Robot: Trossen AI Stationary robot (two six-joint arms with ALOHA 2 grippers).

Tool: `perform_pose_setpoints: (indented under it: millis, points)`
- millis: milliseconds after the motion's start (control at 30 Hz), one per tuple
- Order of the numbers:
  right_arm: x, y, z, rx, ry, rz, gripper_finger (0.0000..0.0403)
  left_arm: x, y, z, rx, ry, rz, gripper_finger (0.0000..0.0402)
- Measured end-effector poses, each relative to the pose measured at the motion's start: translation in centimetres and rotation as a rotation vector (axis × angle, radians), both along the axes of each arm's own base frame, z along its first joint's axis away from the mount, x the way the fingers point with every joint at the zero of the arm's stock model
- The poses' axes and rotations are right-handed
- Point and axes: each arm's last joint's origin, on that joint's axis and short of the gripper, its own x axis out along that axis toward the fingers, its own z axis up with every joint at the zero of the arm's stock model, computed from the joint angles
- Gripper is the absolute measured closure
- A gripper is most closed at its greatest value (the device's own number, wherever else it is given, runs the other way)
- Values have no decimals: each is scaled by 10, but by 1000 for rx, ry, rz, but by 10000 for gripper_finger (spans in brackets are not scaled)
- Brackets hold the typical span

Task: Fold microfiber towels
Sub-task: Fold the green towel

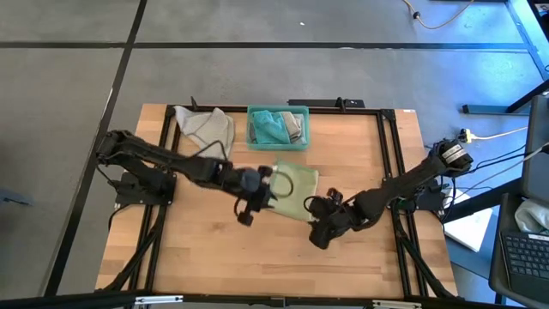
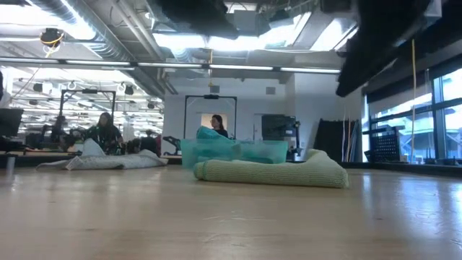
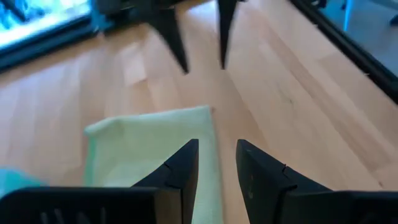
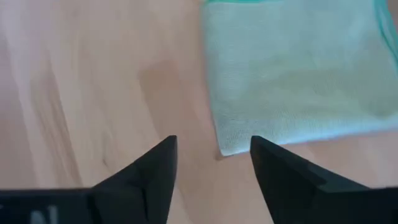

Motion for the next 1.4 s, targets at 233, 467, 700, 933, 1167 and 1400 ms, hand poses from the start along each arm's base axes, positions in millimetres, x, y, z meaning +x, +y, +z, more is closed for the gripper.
perform_pose_setpoints:
  millis: [233, 467, 700, 933, 1167, 1400]
  points:
    - [-1, 11, -25, -210, 97, 262, 186, -13, -20, -42, 74, -51, 3, 288]
    - [17, 17, -48, -233, 76, 313, 160, 1, -25, -79, 98, -4, 19, 255]
    - [25, 1, -71, -234, 172, 209, 159, 23, -25, -112, 142, 81, 47, 230]
    - [37, -14, -86, -228, 192, 146, 159, 30, -18, -123, 127, 131, 10, 222]
    - [43, -14, -98, -211, 203, 140, 159, 30, -10, -149, 178, 242, 23, 222]
    - [43, -14, -100, -190, 200, 108, 162, 34, -2, -154, 160, 237, 101, 224]
